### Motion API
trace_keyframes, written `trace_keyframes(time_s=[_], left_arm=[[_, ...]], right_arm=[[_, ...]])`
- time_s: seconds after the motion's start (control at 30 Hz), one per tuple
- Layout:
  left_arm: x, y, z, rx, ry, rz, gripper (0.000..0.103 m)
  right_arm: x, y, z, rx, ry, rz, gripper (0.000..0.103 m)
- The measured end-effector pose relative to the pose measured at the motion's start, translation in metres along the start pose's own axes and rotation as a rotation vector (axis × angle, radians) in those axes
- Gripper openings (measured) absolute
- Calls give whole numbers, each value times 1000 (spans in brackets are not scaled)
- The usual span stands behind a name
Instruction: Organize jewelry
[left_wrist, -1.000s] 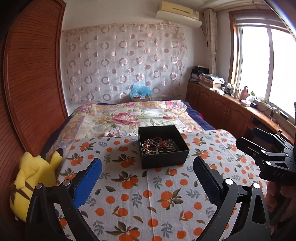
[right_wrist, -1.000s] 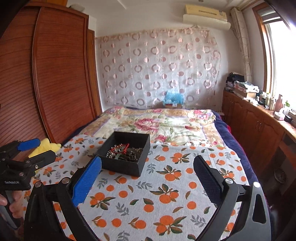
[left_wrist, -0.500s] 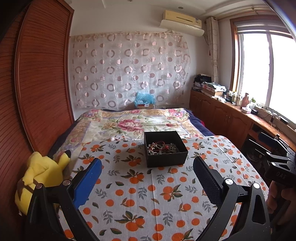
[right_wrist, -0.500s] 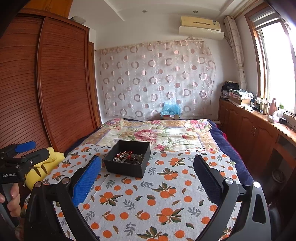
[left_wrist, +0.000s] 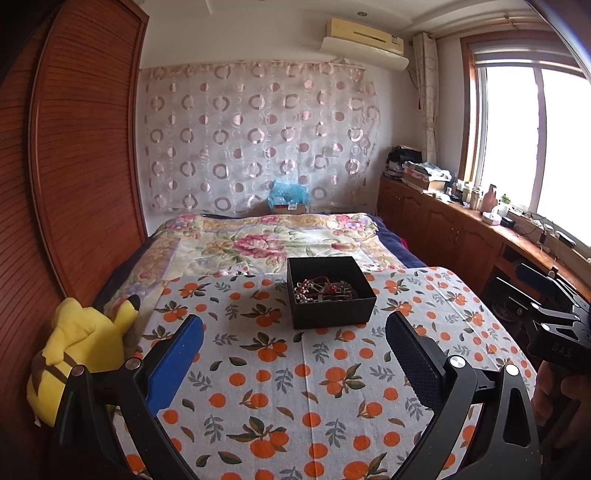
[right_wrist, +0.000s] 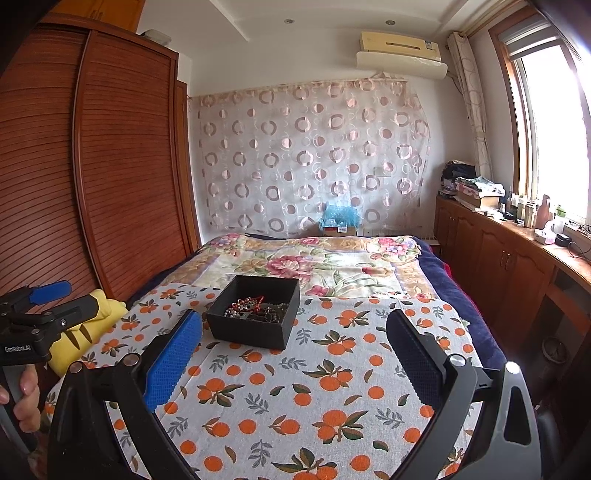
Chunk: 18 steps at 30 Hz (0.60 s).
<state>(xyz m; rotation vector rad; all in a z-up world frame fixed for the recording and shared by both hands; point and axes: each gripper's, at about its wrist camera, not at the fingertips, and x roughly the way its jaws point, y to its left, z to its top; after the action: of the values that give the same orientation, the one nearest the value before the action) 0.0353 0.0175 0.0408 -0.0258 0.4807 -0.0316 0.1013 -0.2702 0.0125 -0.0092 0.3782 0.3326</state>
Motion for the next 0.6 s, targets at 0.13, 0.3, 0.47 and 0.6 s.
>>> trace_keyframes(time_s=[0.13, 0.3, 0.47, 0.6], left_arm=[[0, 0, 0, 0, 1, -1, 95], [0, 0, 0, 0, 0, -1, 95], [0, -1, 0, 0, 1, 0, 95], [0, -1, 0, 0, 0, 0, 95]], right_arm=[[-2, -1, -1, 1, 2, -1, 100], [-1, -2, -1, 1, 4, -3, 100], [0, -4, -4, 3, 6, -6, 100], [0, -4, -4, 3, 7, -5, 100]])
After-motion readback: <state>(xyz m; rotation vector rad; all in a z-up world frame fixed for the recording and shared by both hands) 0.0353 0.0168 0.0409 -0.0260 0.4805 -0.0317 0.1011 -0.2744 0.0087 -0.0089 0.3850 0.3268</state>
